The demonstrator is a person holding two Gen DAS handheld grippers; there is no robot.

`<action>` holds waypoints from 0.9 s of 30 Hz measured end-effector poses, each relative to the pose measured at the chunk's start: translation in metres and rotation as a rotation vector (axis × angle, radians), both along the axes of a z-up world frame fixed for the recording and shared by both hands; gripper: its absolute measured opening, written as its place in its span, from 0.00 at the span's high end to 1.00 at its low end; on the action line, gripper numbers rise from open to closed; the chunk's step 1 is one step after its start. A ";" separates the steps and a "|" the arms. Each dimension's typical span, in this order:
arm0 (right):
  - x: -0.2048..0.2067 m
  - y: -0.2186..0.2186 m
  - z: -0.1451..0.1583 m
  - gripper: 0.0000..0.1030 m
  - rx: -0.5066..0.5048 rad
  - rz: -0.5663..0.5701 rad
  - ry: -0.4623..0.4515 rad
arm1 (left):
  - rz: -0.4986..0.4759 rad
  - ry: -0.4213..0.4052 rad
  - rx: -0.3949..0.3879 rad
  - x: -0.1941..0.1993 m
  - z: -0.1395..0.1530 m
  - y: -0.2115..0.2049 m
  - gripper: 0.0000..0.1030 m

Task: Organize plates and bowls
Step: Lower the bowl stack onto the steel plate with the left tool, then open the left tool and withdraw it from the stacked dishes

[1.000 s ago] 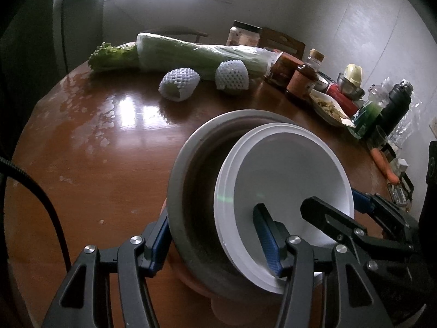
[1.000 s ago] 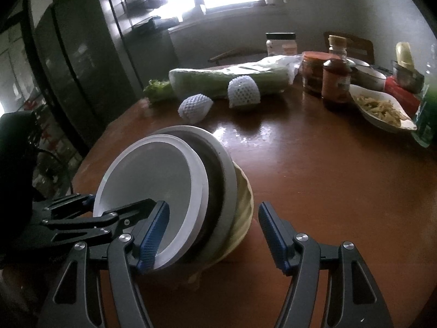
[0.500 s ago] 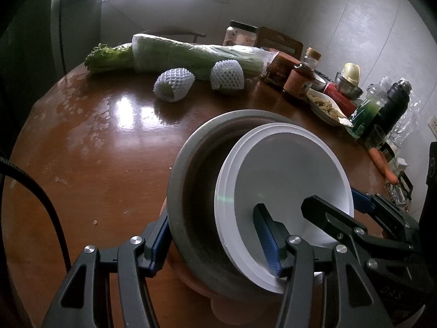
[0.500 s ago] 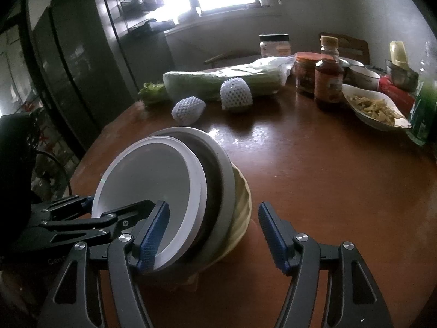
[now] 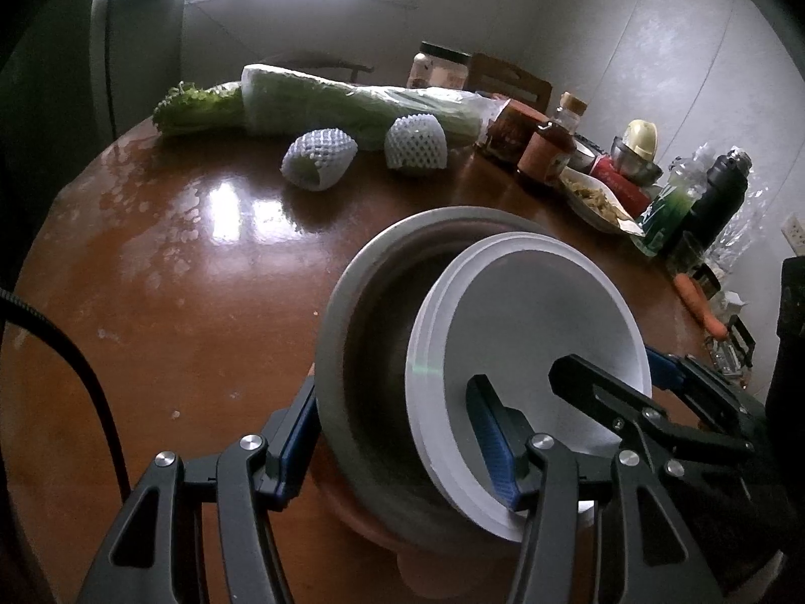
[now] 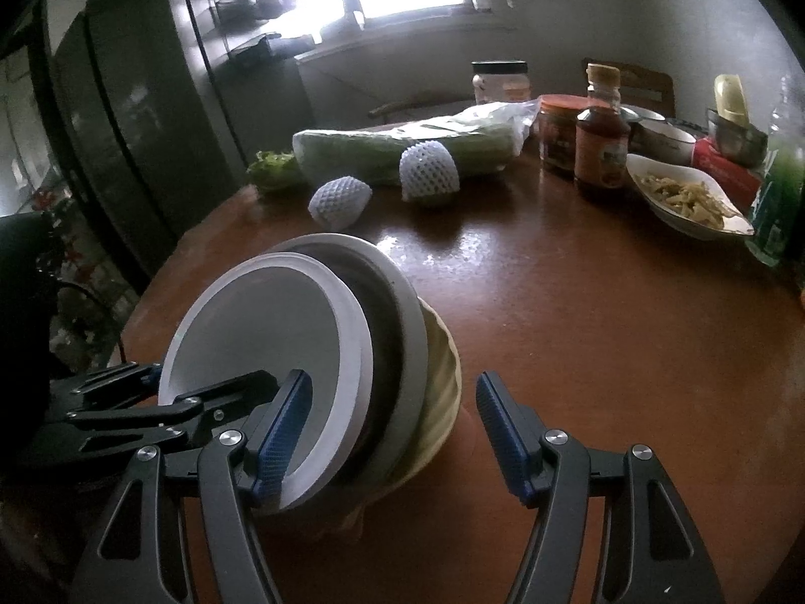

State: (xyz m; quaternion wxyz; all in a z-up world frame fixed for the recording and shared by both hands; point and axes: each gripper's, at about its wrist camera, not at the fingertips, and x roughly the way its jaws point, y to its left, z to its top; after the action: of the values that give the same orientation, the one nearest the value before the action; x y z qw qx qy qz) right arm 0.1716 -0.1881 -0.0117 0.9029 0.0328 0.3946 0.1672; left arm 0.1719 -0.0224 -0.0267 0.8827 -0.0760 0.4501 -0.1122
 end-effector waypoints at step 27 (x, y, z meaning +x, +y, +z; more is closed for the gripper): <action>-0.016 0.010 0.021 0.33 -0.043 -0.007 -0.061 | 0.017 -0.077 0.023 -0.021 0.024 0.009 0.45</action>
State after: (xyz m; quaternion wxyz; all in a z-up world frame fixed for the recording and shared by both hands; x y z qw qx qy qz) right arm 0.1558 -0.1785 0.0095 0.9156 0.0097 0.3703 0.1563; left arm 0.1508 -0.0129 -0.0029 0.9010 -0.0653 0.4166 -0.1024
